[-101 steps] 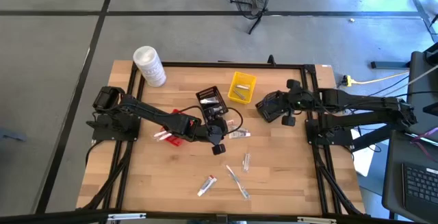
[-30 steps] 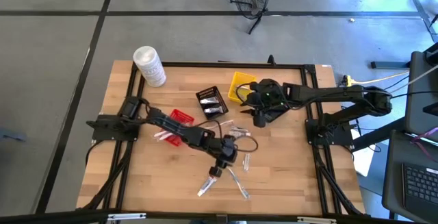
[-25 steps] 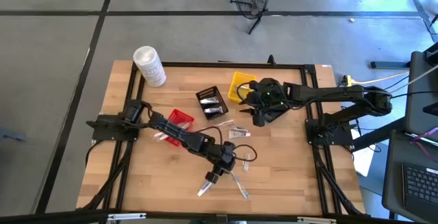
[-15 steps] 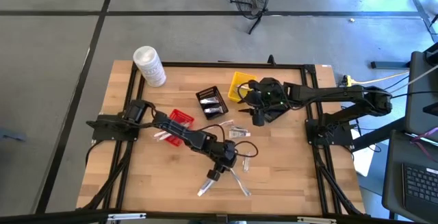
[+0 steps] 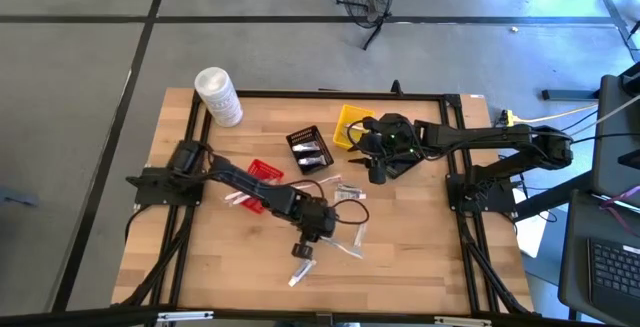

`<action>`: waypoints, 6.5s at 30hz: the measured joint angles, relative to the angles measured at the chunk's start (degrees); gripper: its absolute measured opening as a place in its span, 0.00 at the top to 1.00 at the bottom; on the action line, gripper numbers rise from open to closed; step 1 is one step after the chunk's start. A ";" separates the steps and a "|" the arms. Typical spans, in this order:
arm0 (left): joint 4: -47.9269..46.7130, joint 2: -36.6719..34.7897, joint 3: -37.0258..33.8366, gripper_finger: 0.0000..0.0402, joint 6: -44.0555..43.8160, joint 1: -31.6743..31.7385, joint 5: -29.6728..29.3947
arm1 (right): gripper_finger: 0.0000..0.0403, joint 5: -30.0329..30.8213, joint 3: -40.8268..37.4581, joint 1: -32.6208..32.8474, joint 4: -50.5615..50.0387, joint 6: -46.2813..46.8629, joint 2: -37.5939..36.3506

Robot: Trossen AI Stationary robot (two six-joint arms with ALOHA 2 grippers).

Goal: Pick & Place Travel size toiletries
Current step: Put the blue toothbrush into the red bin, then put the toothpaste into the left black bin

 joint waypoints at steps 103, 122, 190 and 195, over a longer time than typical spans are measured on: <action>-60.06 -26.76 -16.57 0.88 -61.14 -0.65 -14.03 | 0.63 1.47 0.01 -0.02 0.20 -1.93 -0.02; -60.46 -26.72 -12.18 0.67 -63.12 4.86 -12.77 | 0.69 1.46 0.02 0.00 0.49 -1.99 -0.02; -25.87 11.45 17.92 0.71 -67.36 -22.80 -13.78 | 0.73 13.09 0.02 -0.17 20.12 -12.00 0.00; -26.55 11.16 17.80 0.77 -64.03 -21.87 -12.87 | 0.71 13.09 0.02 -0.17 20.11 -11.75 0.00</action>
